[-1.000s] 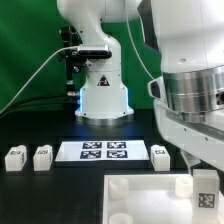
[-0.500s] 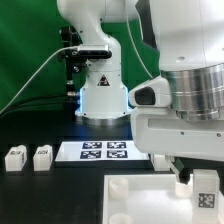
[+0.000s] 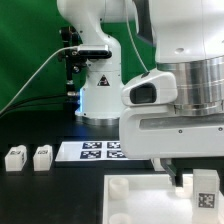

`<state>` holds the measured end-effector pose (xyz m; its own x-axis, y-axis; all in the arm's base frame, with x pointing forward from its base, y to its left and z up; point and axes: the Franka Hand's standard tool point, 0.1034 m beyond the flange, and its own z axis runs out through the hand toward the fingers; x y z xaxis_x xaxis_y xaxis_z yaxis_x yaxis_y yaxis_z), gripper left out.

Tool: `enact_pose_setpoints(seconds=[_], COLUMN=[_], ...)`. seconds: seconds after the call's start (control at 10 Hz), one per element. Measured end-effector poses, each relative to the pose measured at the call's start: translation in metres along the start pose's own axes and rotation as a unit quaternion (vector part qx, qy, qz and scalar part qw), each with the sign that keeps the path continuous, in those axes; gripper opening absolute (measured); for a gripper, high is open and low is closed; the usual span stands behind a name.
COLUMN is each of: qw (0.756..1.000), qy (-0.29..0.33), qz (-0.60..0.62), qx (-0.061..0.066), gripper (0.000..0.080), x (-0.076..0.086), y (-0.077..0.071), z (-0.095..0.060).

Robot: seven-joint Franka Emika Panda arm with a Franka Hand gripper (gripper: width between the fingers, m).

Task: Assemble one leg

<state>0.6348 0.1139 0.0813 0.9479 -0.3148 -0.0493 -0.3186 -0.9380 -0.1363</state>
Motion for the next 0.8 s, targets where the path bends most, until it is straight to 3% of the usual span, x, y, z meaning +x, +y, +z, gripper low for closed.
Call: enact_pose_setpoints(seconds=[0.1, 0.4, 0.5, 0.6, 0.8], qw=[0.998, 0.978, 0.949, 0.903, 0.793], qy=[-0.001, -0.002, -0.005, -0.012, -0.038], qz=[0.058, 0.210, 0.314, 0.428, 0.607], qx=[0.003, 0.004, 0.011, 0.019, 0.041], gripper=[0.0291, 0.0293, 0.0293, 0.0293, 0.0293], x=[-0.0006, -0.0002, 0.0016, 0.0034, 0.0051], y=[-0.0015, -0.0012, -0.0003, 0.0019, 0.0057], z=[0.0001, -0.0001, -0.0011, -0.0016, -0.0012])
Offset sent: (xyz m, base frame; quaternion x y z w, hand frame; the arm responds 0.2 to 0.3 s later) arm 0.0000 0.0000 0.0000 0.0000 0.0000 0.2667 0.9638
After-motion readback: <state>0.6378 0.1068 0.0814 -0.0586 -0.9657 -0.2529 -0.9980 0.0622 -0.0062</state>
